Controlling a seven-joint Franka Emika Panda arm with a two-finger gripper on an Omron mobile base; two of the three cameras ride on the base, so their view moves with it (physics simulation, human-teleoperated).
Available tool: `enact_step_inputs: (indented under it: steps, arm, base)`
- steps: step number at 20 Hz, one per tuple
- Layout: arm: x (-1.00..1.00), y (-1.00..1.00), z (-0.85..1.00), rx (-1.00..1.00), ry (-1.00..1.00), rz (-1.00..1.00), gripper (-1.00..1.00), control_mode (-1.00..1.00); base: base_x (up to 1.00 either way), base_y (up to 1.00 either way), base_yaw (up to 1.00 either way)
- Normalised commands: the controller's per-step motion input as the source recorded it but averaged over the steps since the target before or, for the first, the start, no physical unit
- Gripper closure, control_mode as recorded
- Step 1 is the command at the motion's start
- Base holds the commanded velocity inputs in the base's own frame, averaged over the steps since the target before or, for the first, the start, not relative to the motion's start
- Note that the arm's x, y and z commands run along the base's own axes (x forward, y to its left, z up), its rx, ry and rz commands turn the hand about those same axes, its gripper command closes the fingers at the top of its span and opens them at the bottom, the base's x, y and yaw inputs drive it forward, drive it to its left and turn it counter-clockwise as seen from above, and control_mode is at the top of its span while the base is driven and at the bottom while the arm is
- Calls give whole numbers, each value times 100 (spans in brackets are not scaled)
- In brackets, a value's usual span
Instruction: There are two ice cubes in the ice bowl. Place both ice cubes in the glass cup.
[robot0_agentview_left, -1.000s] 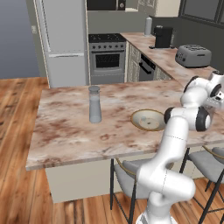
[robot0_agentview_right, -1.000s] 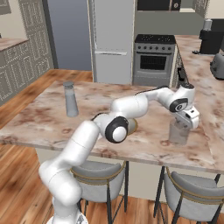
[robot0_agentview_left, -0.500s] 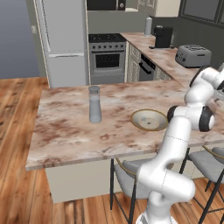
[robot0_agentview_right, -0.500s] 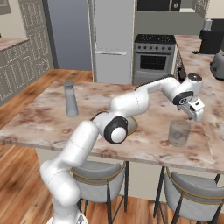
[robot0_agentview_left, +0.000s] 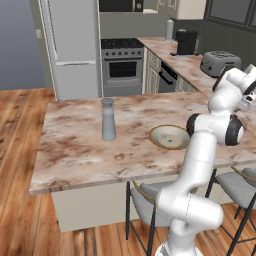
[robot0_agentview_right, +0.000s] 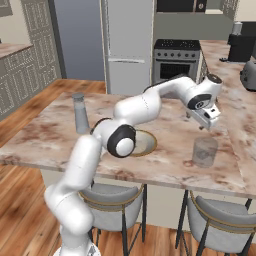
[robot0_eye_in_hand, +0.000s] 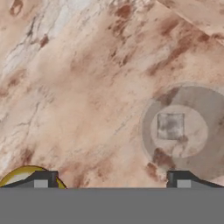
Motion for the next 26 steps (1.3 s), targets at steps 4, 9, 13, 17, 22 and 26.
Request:
enact_step_inputs:
  steps: [4,9,13,17,22,26]
  arm:
    - [7,100,-2,0,10,7,-100,-100]
    - [-23,100,-9,0,19,14,-100,-100]
    - [-53,100,-17,0,21,17,-100,-100]
    - [-75,100,-15,1,16,19,-100,-100]
    - [-89,98,-17,-13,-11,26,-100,-100]
    - [-22,37,-6,-15,-15,18,-100,-100]
  base:
    - [0,0,0]
    - [0,0,0]
    - [0,0,0]
    - [0,0,0]
    - [0,0,0]
    - [0,0,0]
